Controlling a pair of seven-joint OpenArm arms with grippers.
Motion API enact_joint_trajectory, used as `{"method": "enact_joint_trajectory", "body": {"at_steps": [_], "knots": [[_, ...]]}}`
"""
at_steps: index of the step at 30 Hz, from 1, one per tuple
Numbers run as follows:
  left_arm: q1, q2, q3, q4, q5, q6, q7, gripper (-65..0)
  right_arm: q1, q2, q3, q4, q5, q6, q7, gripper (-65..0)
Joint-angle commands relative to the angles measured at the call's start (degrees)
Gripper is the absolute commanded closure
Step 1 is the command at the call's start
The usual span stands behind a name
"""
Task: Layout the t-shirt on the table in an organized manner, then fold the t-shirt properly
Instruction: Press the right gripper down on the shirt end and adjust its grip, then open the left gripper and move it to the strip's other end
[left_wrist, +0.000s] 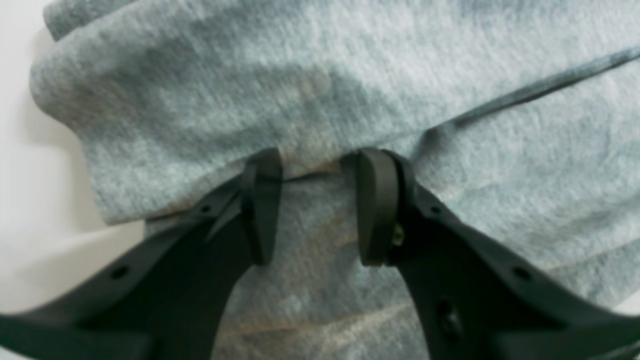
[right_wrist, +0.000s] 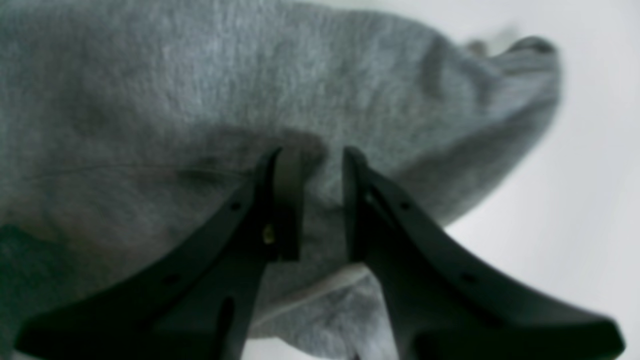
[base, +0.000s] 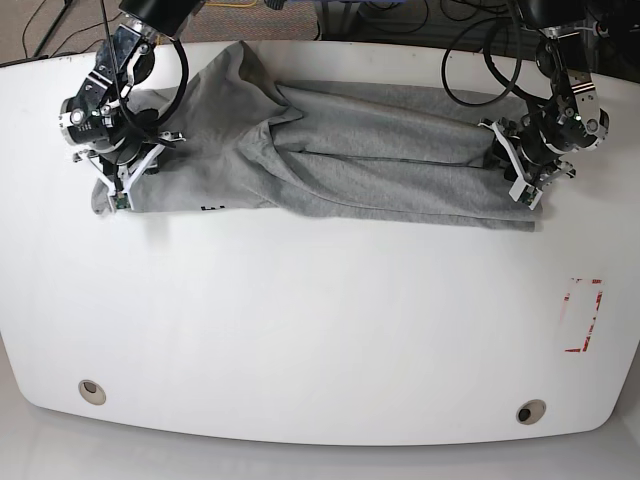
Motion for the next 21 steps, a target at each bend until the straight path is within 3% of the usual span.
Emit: {"method": "enact_joint_trajectory", "body": {"at_steps": [1,6,12,17,21], "knots": [[0.86,-0.03,0.03,-0.54,3.29,0.38,4.54,-23.7,0.16,0.70,0.10,-3.42,0.52,-0.07,3.59,-12.4],[0.86,-0.03,0.03,0.07,3.20,0.38,4.54,-23.7,-0.10,2.11,0.10,-9.93,0.43,-0.07,7.72,-12.4],[1.04,0.14,0.03,4.38,2.76,0.38,4.80,-24.0,-0.10,3.43,0.10,-12.48,0.52,-0.07,8.69,-12.2],[1.13,0.06,-0.06,8.16,-1.72,0.38,5.42,-24.3,-0.10,3.52,0.10,-12.56,0.43,-0.07,8.69,-12.2],[0.77,-0.21,-1.55,10.71,-6.65,0.38,9.64,-24.3,-0.10,3.52,0.10,-12.56,0.43,-0.07,8.69,-12.2]]}}
